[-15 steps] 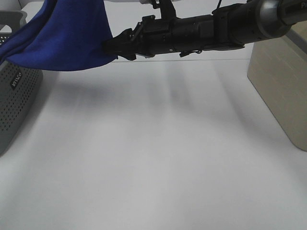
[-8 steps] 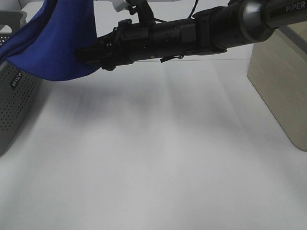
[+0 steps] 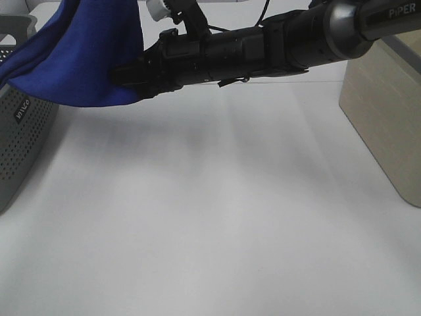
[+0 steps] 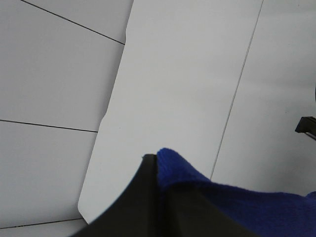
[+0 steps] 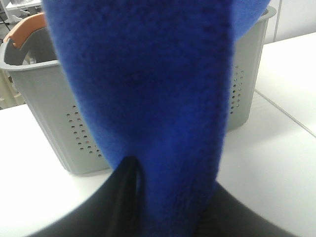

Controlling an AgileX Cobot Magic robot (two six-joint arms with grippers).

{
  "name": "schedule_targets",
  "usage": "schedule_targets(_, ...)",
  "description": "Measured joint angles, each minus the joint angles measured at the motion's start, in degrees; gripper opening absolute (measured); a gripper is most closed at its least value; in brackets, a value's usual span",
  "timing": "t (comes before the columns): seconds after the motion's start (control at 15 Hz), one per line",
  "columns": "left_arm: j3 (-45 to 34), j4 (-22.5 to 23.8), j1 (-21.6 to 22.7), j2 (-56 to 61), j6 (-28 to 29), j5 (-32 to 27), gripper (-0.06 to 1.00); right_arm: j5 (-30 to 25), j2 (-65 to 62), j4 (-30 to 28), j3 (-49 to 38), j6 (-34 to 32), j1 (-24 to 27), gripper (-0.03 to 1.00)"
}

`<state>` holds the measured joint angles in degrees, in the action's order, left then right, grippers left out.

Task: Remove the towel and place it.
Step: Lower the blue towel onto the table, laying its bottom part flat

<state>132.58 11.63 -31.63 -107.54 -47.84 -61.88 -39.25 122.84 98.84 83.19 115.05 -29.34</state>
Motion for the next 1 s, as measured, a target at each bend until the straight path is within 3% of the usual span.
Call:
schedule_targets(0.2, 0.0, 0.0, 0.0, 0.0, 0.0, 0.0, 0.0, 0.0, -0.1, -3.2, 0.0, -4.3, 0.0, 0.12)
schedule_targets(0.27, 0.0, 0.0, 0.0, 0.0, 0.0, 0.0, 0.0, 0.0, -0.3, -7.5, 0.0, -9.1, 0.0, 0.04)
schedule_targets(0.67, 0.0, -0.5, 0.0, -0.1, 1.0, -0.2, 0.0, -0.3, -8.5, -44.3, 0.0, -50.1, 1.5, 0.02)
schedule_targets(0.73, 0.0, -1.3, 0.0, -0.1, 2.5, 0.1, 0.0, -0.4, -11.9, -54.0, 0.0, -60.8, 3.2, 0.02)
schedule_targets(1.0, 0.0, -10.0, 0.0, -0.1, 5.4, 10.4, 0.0, 1.7, -24.8, -74.5, 0.0, -78.0, 6.0, 0.02)
